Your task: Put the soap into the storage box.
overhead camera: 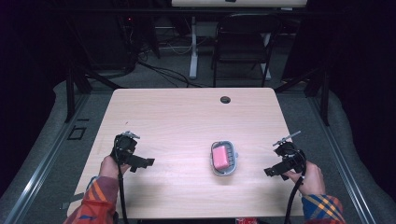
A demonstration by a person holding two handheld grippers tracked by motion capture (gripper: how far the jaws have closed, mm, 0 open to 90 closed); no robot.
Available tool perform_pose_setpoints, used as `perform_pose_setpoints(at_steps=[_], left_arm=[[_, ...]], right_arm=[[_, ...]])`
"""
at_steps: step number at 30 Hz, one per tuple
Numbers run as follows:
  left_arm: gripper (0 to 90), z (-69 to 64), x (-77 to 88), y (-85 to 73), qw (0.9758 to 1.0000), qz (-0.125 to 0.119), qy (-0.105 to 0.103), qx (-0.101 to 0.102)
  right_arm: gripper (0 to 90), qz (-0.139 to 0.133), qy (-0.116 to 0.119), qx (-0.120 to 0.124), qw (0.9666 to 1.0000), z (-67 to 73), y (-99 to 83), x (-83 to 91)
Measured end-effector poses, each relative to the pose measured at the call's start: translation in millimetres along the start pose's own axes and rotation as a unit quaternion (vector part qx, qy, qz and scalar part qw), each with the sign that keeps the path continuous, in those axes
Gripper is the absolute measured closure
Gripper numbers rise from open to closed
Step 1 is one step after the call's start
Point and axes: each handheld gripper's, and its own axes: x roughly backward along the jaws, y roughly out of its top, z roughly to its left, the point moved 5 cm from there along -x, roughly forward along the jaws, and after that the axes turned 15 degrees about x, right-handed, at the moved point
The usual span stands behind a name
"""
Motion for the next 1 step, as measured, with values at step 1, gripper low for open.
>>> perform_pose_setpoints(at_steps=[1], left_arm=[[0.0,0.0,0.0,0.0,1.0,0.0,0.0,0.0]], right_arm=[[1.5,-0.003,0.003,0.003,1.0,0.8,0.7,-0.1]])
